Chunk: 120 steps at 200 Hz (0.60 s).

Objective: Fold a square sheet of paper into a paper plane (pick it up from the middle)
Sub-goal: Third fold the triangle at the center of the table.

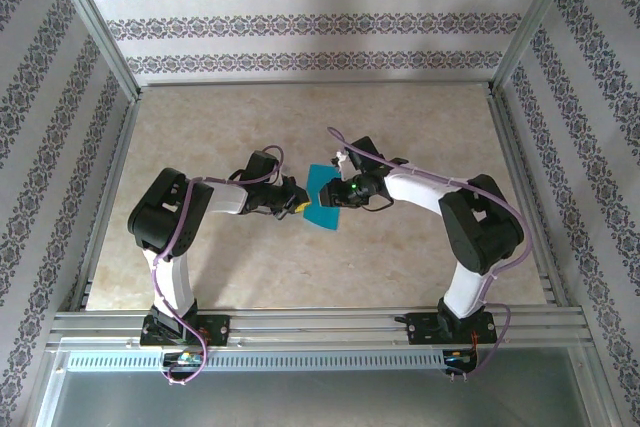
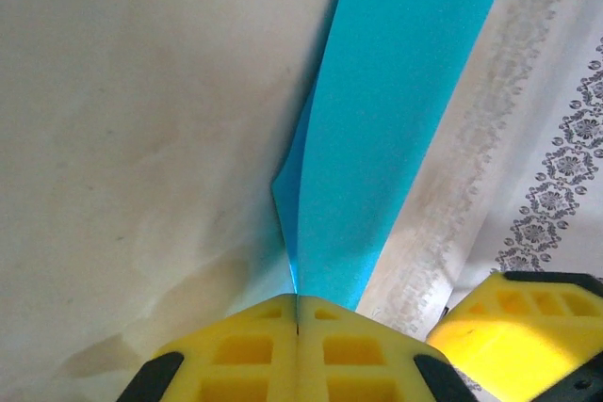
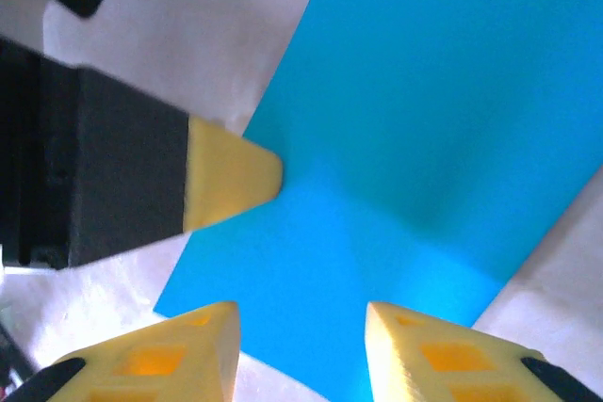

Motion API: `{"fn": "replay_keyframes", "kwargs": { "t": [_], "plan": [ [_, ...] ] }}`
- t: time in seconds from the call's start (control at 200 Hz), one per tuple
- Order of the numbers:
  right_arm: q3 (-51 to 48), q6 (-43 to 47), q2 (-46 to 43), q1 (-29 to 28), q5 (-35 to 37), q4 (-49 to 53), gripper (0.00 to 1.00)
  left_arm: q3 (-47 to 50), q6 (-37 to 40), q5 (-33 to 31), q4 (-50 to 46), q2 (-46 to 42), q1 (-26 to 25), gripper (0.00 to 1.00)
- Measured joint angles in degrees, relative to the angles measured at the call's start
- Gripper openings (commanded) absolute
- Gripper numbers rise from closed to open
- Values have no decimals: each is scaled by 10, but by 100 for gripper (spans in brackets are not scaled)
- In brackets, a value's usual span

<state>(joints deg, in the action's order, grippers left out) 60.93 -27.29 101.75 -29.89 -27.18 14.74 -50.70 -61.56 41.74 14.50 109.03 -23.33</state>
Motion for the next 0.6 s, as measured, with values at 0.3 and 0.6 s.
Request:
{"fn": "replay_keyframes", "kwargs": {
  "t": [0.3, 0.6],
  "plan": [
    [22, -59, 58, 0, 49, -13, 37, 20, -19, -26, -2, -39, -3, 4],
    [21, -22, 55, 1, 50, -17, 50, 24, -47, -42, -16, -49, -13, 4]
  ]
}}
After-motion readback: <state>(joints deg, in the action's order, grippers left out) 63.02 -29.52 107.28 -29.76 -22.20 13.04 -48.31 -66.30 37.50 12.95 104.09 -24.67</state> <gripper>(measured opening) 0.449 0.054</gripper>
